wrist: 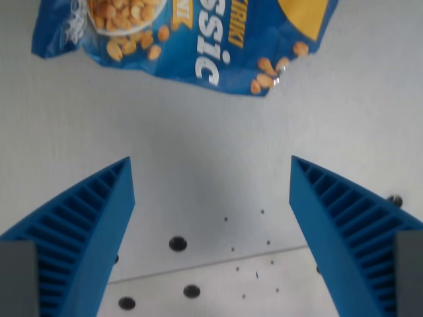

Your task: Move above the blue bag

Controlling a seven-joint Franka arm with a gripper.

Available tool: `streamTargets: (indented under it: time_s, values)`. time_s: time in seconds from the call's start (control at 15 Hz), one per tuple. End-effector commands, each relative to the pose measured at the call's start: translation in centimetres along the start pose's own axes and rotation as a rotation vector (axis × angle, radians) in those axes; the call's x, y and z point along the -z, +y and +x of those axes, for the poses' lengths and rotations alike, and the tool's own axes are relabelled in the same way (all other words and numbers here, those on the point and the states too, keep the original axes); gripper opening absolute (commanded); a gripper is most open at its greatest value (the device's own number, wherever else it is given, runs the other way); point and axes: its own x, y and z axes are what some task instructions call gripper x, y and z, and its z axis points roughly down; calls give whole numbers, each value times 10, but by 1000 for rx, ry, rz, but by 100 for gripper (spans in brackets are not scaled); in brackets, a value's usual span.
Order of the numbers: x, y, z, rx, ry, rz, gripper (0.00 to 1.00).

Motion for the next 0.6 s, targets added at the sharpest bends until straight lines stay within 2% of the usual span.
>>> streamTargets:
  time_s: [0.07, 0.6]
  values:
    - [-3, 2, 16, 64, -18, -7, 100]
    - [-17, 4, 44, 122, -1, -10, 100]
